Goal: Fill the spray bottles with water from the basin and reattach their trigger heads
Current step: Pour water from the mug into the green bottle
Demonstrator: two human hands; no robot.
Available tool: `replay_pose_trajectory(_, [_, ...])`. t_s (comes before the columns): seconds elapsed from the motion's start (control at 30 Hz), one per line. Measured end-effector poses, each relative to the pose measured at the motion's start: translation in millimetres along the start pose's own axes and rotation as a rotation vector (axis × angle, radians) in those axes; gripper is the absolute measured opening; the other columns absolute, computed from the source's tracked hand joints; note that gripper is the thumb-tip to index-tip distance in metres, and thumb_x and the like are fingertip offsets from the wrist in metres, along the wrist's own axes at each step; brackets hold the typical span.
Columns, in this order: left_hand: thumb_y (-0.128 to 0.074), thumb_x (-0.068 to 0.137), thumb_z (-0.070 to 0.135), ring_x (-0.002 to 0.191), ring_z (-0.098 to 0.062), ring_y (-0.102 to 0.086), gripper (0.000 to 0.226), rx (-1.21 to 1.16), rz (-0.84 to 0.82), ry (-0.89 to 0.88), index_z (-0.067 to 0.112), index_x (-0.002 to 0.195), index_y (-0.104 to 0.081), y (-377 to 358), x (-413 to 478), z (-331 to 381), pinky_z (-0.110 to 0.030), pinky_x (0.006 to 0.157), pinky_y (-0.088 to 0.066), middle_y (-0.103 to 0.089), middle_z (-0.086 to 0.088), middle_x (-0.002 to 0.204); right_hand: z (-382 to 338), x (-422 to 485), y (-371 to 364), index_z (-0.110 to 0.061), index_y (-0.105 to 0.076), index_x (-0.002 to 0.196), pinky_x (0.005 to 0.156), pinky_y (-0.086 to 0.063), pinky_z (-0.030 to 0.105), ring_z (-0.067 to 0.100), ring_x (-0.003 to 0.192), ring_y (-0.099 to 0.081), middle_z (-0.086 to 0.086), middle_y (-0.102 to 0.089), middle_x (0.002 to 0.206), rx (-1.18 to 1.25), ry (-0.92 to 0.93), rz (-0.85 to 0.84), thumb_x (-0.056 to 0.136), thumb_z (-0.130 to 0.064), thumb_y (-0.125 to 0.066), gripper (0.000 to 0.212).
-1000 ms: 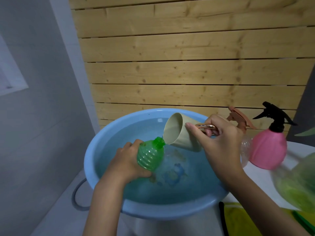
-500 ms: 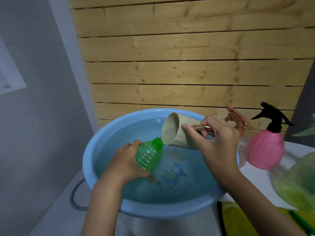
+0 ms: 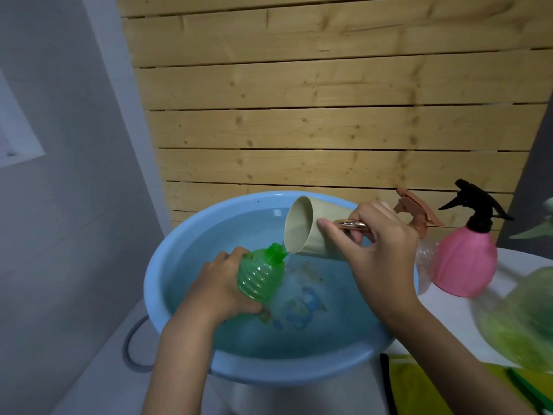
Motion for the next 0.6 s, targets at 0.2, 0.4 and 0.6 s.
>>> replay_pose_trajectory(0.2, [-0.084,0.046,0.041,0.107,-0.023,-0.048,0.078,-0.012,0.001,-0.018,0.034,0.114,-0.046,-1.0,1.8,-1.8,-0.04,0.09,-0.046,-0.047,0.005,0.103,-0.8,-0.1,0.8,-0.011,-0.038,0.055,0.059,-0.027,0.011,0.015,0.058,-0.033,-0.005,-0.037,0.056,-0.013,0.036,-0.006,0.077,-0.015,-0.08,0.047])
replay_pose_trajectory(0.4, [-0.086,0.05,0.038,0.107,-0.022,-0.048,0.077,0.002,0.008,-0.017,0.033,0.116,-0.047,-1.0,1.5,-1.5,-0.038,0.09,-0.047,-0.047,0.005,0.104,-1.4,-0.1,0.0,-0.011,-0.04,0.055,0.06,-0.028,0.012,0.017,0.058,-0.033,-0.003,-0.039,0.056,-0.008,0.051,-0.013,0.078,-0.015,-0.079,0.046])
replay_pose_trajectory(0.6, [-0.086,0.049,0.039,0.108,-0.023,-0.048,0.079,0.004,-0.003,-0.018,0.032,0.116,-0.046,-0.9,1.5,-0.7,-0.039,0.091,-0.046,-0.047,0.004,0.106,-2.7,-1.2,-0.5,-0.011,-0.041,0.056,0.062,-0.028,0.012,0.014,0.06,-0.03,0.0,-0.04,0.055,-0.017,0.098,-0.017,0.079,-0.015,-0.078,0.044])
Point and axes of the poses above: each hand's wrist, its own x-axis towards the middle knuckle, its own y-axis out of the back of the hand, z = x × y, the point moved 2 cm from there along x, towards the middle knuckle
